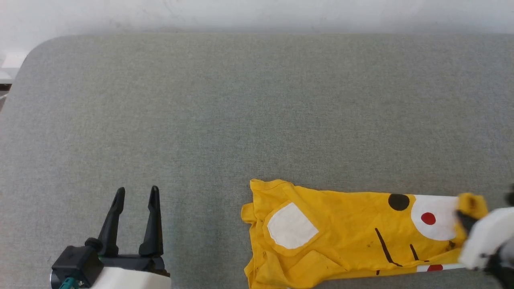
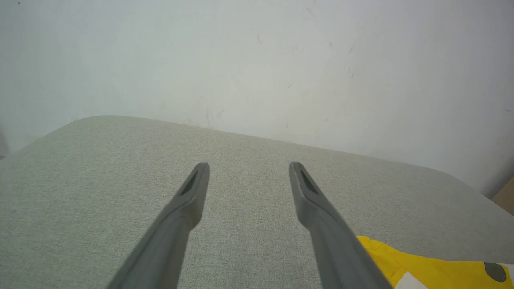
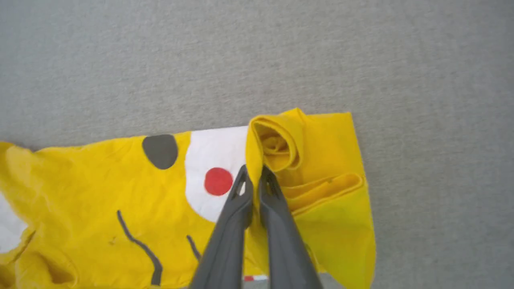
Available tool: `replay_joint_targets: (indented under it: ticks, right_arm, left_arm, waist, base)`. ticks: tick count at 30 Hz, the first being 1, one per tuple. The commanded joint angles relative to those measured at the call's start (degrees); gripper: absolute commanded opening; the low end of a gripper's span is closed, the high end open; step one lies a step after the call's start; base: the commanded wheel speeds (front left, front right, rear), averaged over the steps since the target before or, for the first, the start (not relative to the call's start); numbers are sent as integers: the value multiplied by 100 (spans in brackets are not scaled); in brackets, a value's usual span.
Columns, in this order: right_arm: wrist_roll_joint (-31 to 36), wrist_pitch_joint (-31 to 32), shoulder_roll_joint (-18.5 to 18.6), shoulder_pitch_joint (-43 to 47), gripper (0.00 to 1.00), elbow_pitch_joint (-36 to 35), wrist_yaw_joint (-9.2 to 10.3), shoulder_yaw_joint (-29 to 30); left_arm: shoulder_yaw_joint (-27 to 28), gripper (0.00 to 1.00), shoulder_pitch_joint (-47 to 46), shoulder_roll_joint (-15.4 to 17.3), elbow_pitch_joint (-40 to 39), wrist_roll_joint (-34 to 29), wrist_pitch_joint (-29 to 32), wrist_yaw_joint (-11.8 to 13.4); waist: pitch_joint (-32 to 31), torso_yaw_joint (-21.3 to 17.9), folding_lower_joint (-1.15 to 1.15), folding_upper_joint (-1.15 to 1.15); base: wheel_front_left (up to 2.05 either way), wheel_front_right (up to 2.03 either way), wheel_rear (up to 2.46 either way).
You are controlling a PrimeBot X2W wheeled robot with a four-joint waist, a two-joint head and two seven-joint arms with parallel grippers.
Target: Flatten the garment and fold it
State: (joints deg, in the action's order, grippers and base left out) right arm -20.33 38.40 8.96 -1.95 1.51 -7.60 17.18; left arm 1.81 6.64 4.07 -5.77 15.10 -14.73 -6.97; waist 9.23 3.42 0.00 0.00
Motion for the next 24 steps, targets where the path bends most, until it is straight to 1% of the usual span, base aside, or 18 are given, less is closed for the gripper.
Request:
replay_joint_targets:
  ticks: [1, 6, 9, 10, 18, 24]
  right_arm:
    - [-119, 129, -50, 77, 0, -196, 11, -222]
    - [-435, 594, -214, 128, 0, -879, 11, -1211]
    - [-551, 743, -282, 30, 0, -1075, 11, -1740]
    - [-551, 743, -282, 30, 0, -1075, 11, -1740]
    - [-692, 898, -259, -411, 0, -1062, 11, -3066]
    - [-671, 744, -335, -807, 0, -579, 11, -3580]
  left_arm:
    - [5, 100, 2, -16, 26, -14, -27, -22]
    - [-12, 100, 18, -35, 62, -17, -27, -31]
    - [-54, 100, 2, -44, 94, -14, -27, -36]
    - [-54, 100, 2, -44, 94, -14, -27, -36]
    - [-168, 100, -44, -35, 165, 9, -27, -45]
    - [-271, 100, -107, -31, 227, 31, -27, -49]
  waist:
    - [-42, -3, 0, 0]
    - [-101, 20, 0, 0]
    - [-124, 75, 0, 0]
    - [-124, 75, 0, 0]
    - [-97, 306, 0, 0]
    - [-66, 501, 0, 0]
  base:
    - [0, 0, 0]
    - [0, 0, 0]
    - [0, 0, 0]
    - [0, 0, 0]
    - [0, 0, 0]
    - [0, 0, 0]
